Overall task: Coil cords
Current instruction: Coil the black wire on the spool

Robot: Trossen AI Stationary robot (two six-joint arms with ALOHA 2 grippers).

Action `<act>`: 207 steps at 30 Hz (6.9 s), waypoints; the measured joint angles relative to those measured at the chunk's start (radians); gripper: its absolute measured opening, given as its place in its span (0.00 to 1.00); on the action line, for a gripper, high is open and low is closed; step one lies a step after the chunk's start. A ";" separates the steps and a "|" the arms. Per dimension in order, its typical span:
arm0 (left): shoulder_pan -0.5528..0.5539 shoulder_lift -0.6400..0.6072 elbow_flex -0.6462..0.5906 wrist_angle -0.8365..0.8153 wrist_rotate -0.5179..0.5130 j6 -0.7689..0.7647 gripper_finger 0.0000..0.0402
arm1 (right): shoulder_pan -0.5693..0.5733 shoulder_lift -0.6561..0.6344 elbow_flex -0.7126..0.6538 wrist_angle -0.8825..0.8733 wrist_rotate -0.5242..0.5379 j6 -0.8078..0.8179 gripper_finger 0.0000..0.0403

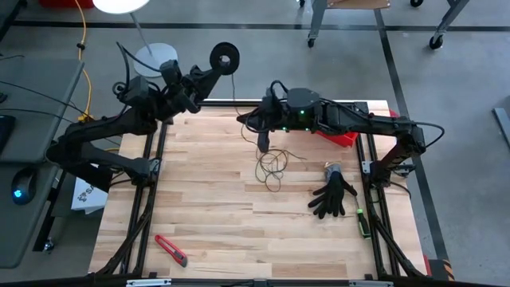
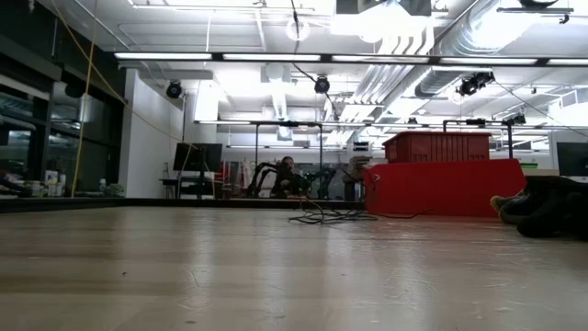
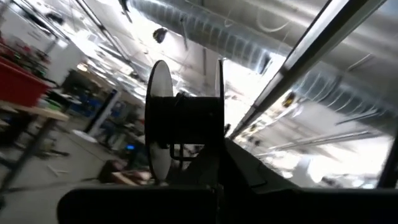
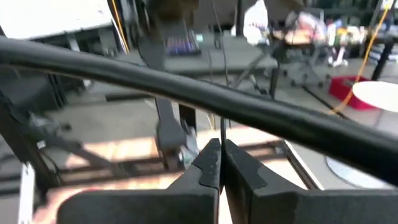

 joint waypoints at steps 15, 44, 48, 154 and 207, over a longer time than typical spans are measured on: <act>0.000 0.077 0.001 0.131 0.350 -0.695 0.00 | 0.003 0.053 0.000 0.313 -0.052 0.015 0.00; 0.030 0.018 0.000 -0.070 0.316 -0.741 0.00 | 0.044 0.085 0.001 0.428 -0.084 -0.009 0.00; 0.010 0.019 0.000 -0.083 0.361 -0.802 0.00 | 0.040 0.098 0.001 0.490 -0.083 -0.006 0.00; 0.083 -0.046 0.001 -0.039 0.291 -0.030 0.00 | -0.067 0.012 -0.001 -0.101 -0.095 0.079 0.26; 0.084 -0.044 -0.001 -0.068 0.261 -0.091 0.00 | 0.040 -0.001 0.001 -0.048 0.033 0.183 0.00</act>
